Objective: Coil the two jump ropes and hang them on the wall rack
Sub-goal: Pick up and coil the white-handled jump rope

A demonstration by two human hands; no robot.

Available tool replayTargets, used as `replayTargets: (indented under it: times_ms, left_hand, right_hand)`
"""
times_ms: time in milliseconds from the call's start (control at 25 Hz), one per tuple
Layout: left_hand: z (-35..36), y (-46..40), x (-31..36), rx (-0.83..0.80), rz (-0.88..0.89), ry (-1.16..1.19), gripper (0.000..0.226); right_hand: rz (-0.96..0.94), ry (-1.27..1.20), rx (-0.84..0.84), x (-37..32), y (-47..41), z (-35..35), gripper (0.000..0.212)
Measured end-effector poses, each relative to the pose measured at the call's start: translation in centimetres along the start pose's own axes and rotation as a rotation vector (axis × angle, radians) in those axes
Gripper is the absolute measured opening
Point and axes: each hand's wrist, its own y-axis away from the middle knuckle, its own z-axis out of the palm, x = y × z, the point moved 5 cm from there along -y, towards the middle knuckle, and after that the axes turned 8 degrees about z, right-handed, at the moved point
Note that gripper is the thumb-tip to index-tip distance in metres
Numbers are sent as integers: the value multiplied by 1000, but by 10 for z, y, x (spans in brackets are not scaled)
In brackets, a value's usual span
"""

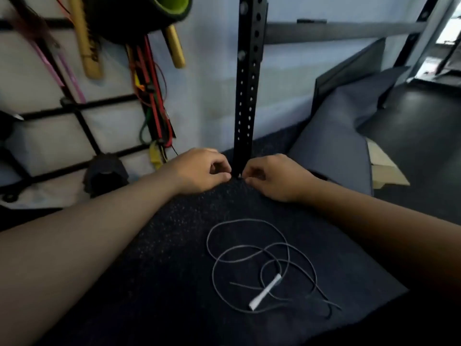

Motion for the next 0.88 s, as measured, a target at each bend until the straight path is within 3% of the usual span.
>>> replayTargets:
  times_ms: [280,520,680,880]
  left_hand:
    - [215,-32,-46,-179,-214,331,19]
    - [381,-33,-55,-380,-360,438,20]
    - [460,-13,-48,-487,-460,403,20]
    - [485,-14,-36,-555,-395,336,31]
  right_hand:
    - [179,68,-325,129,7,184,21]
    - [169,191,-576,197,38,328,20]
    - [47,387,-664,213,52,382,34]
    - [-108,660,-617,214,42,389,36]
